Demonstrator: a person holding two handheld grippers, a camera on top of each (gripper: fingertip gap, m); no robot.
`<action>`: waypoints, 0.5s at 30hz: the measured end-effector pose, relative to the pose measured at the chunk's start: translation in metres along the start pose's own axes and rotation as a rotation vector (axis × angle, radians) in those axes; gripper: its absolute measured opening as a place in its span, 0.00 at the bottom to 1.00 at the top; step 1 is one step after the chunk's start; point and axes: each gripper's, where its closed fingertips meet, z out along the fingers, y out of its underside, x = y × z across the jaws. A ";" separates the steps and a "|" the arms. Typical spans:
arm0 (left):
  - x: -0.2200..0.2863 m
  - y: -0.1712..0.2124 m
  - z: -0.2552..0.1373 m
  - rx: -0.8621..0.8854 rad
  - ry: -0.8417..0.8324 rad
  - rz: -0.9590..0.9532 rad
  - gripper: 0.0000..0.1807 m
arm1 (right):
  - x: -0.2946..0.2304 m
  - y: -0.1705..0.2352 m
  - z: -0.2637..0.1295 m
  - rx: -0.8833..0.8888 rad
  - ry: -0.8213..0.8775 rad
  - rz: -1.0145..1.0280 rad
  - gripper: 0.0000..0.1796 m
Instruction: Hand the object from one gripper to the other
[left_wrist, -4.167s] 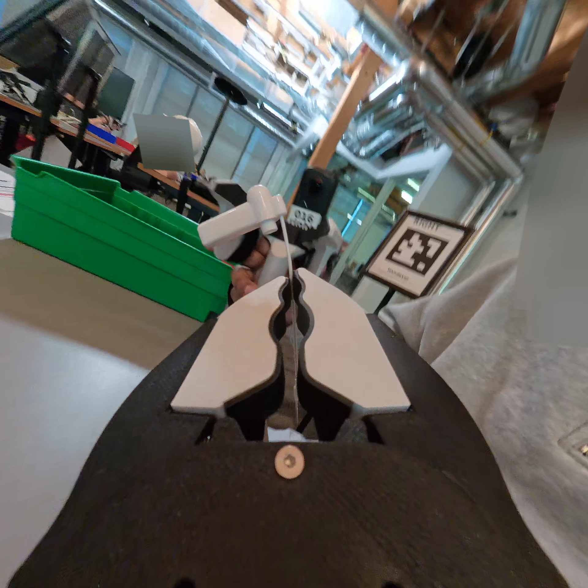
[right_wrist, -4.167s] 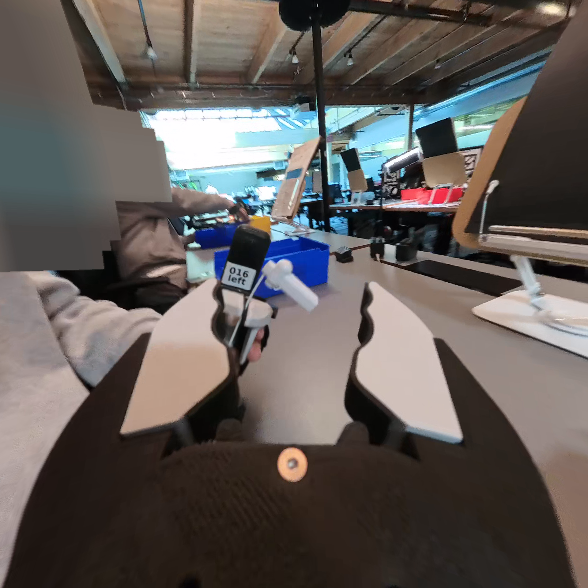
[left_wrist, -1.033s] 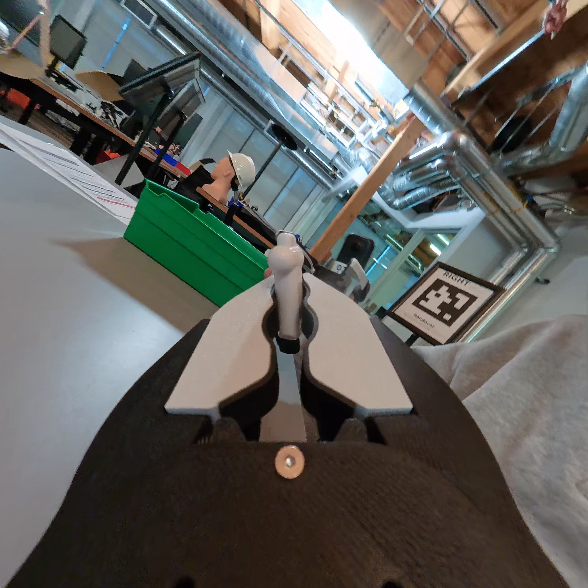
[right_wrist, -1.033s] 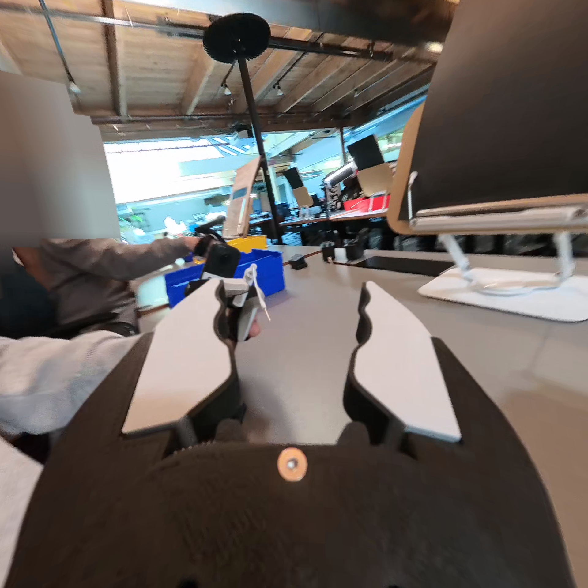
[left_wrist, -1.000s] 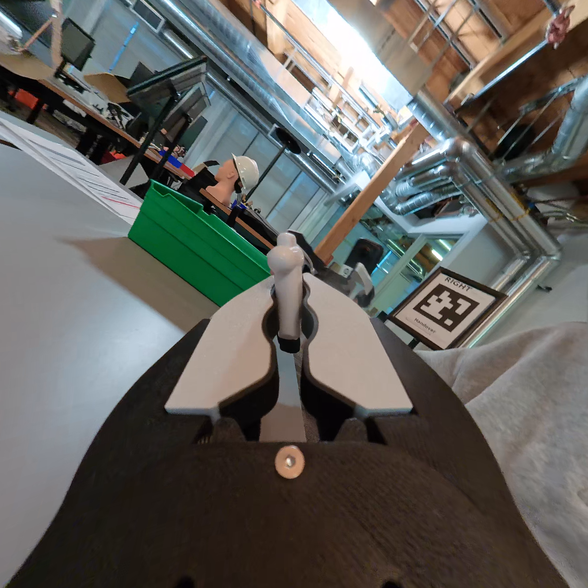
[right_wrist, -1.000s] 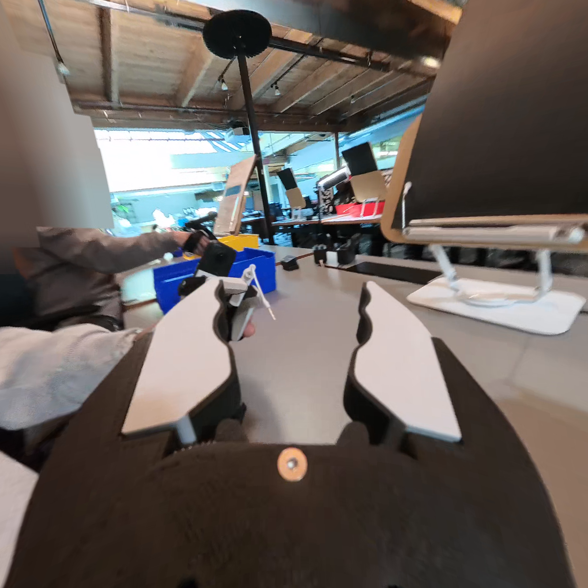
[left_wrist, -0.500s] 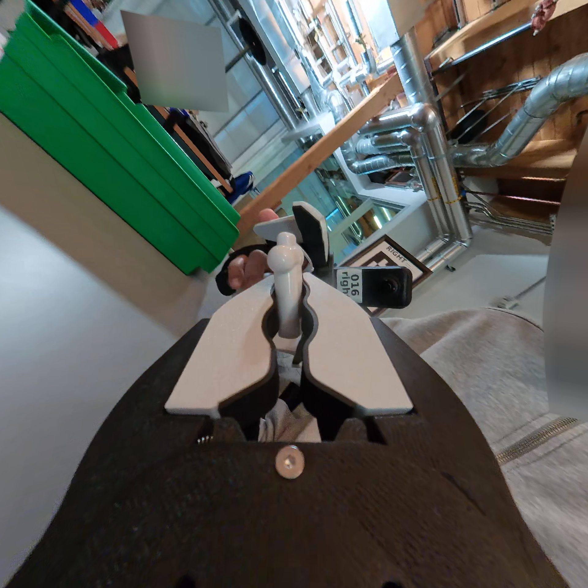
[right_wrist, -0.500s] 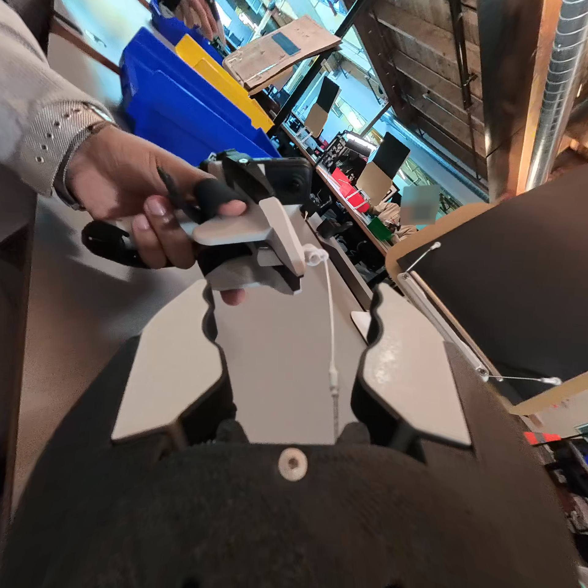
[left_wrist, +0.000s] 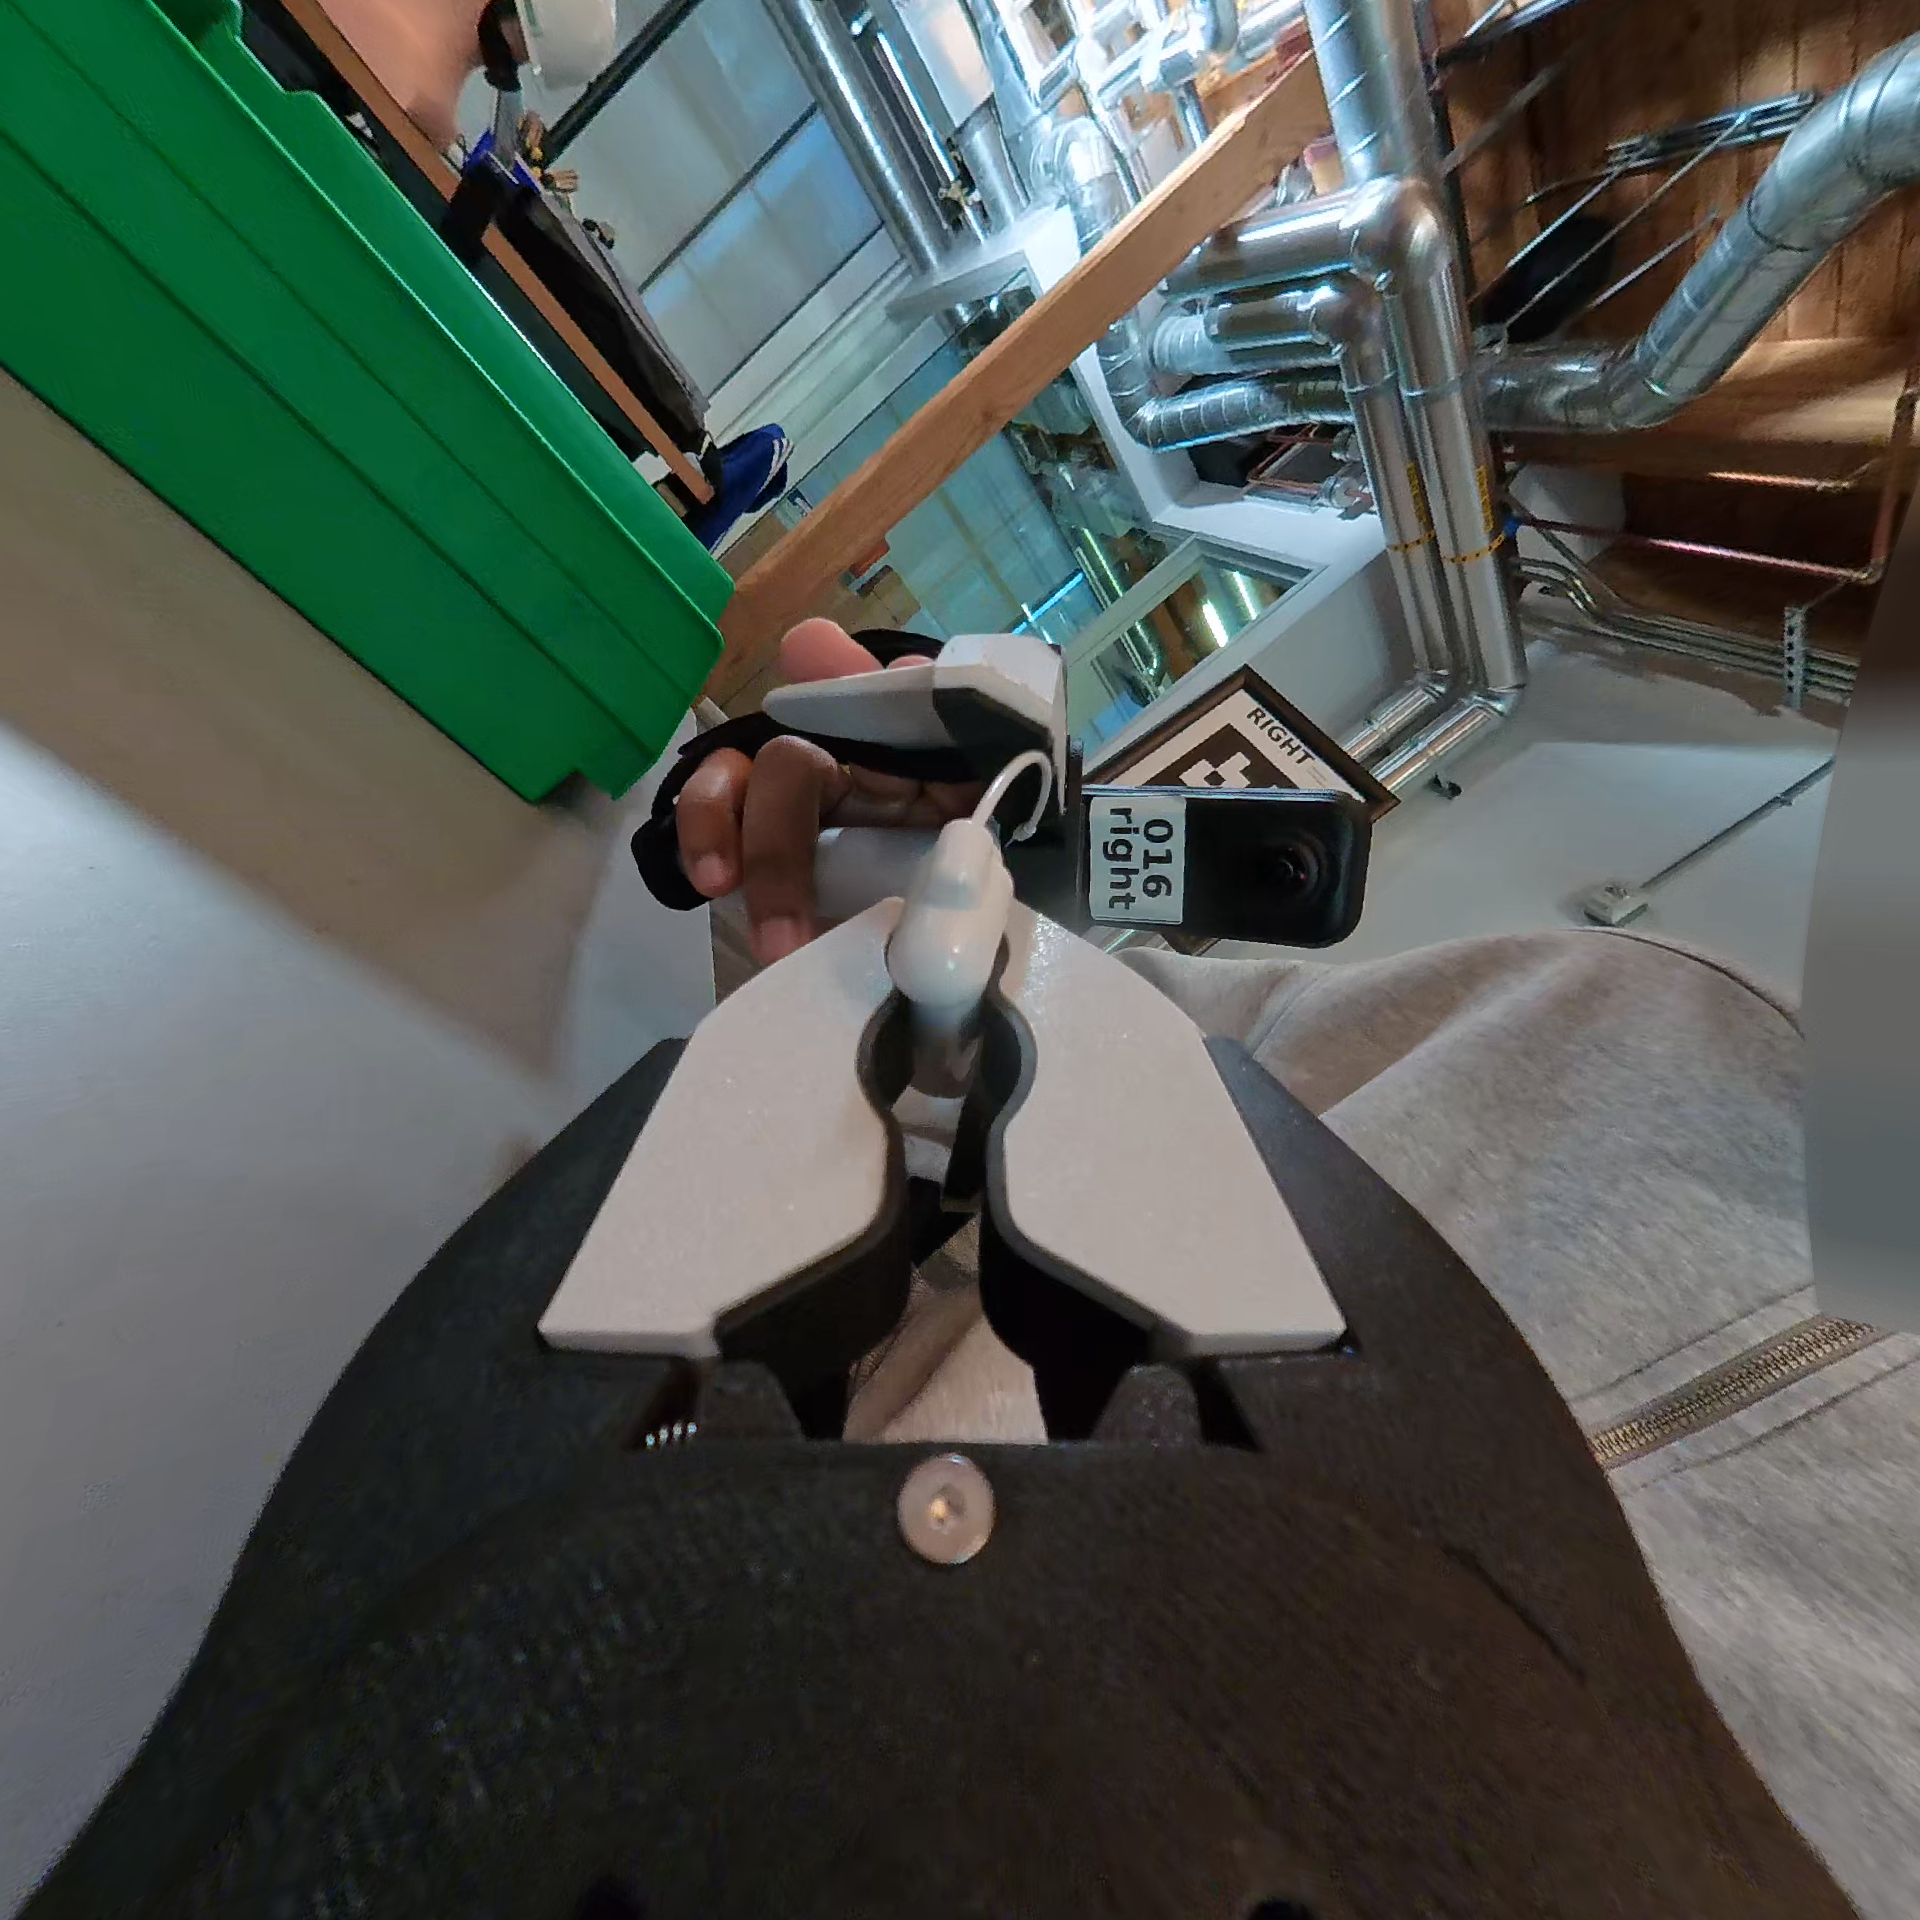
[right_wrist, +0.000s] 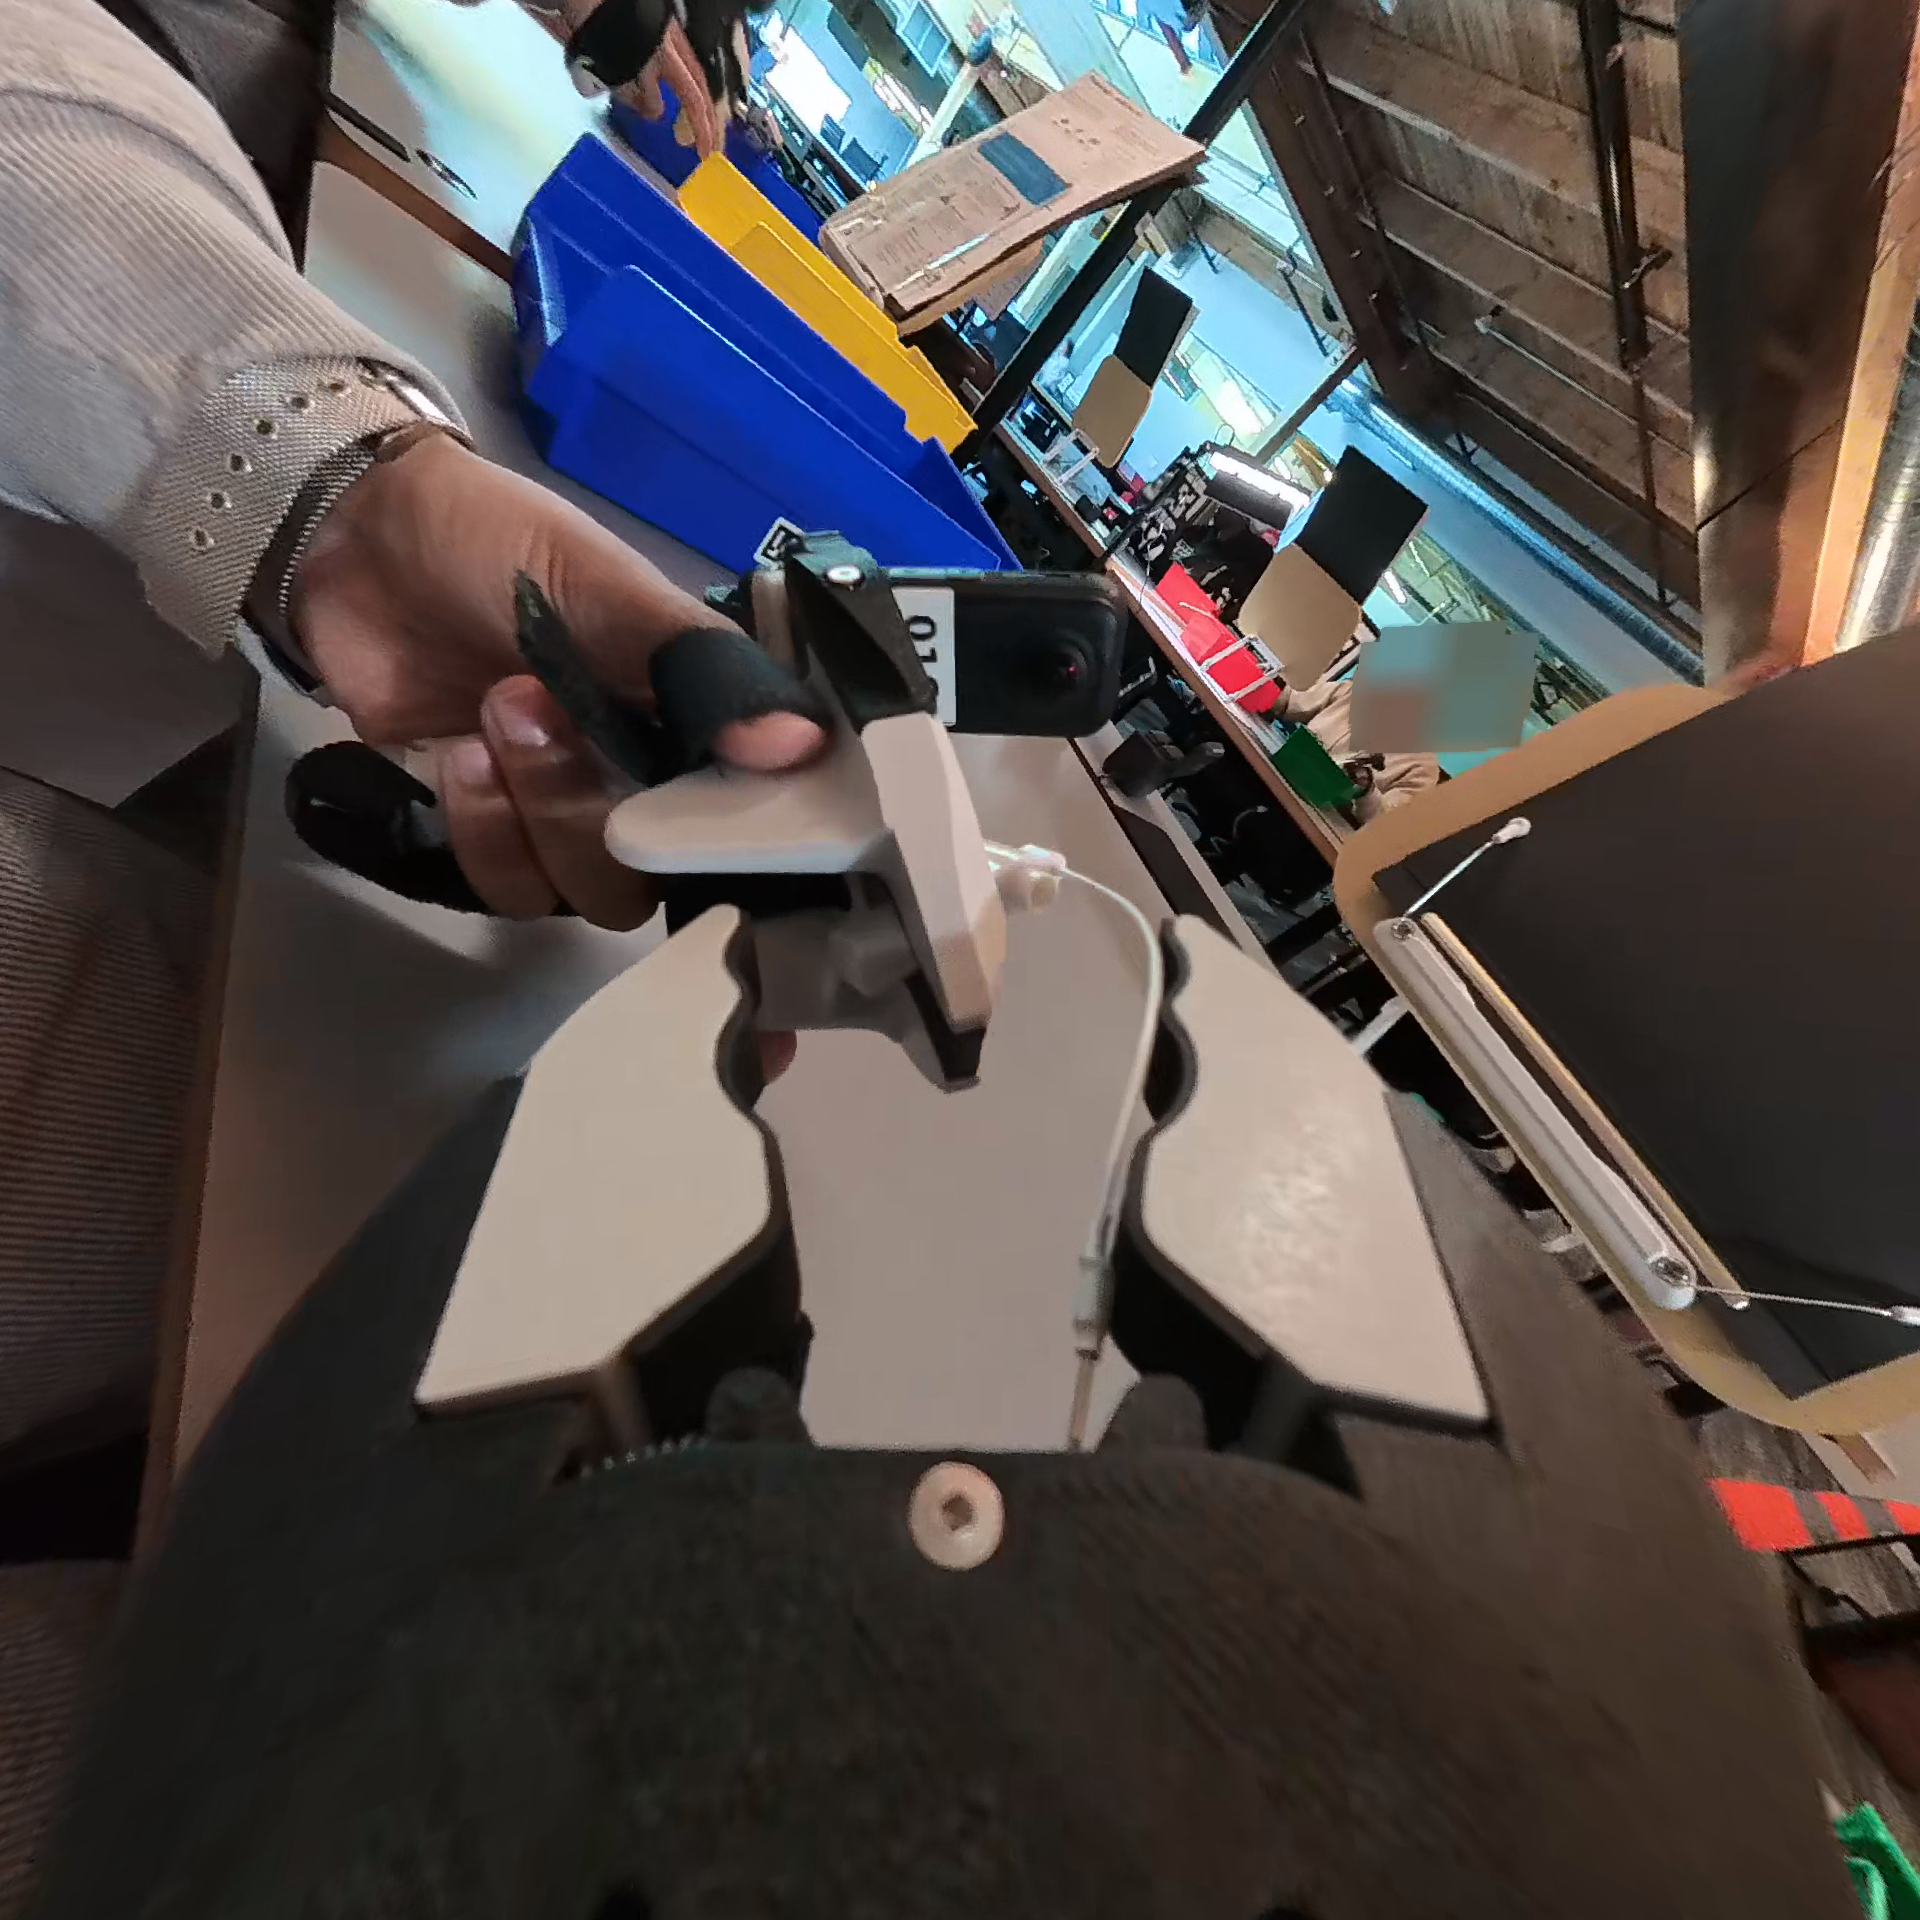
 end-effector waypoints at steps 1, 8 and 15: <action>0.000 0.000 0.000 0.002 0.001 0.002 0.05 | 0.001 0.001 0.000 -0.003 0.003 0.002 0.40; 0.006 -0.028 -0.016 0.198 0.080 -0.053 0.04 | 0.036 0.002 -0.010 0.009 0.195 0.060 0.47; 0.001 -0.063 -0.051 0.519 0.202 -0.212 0.05 | 0.050 -0.022 -0.028 0.109 0.307 0.106 0.27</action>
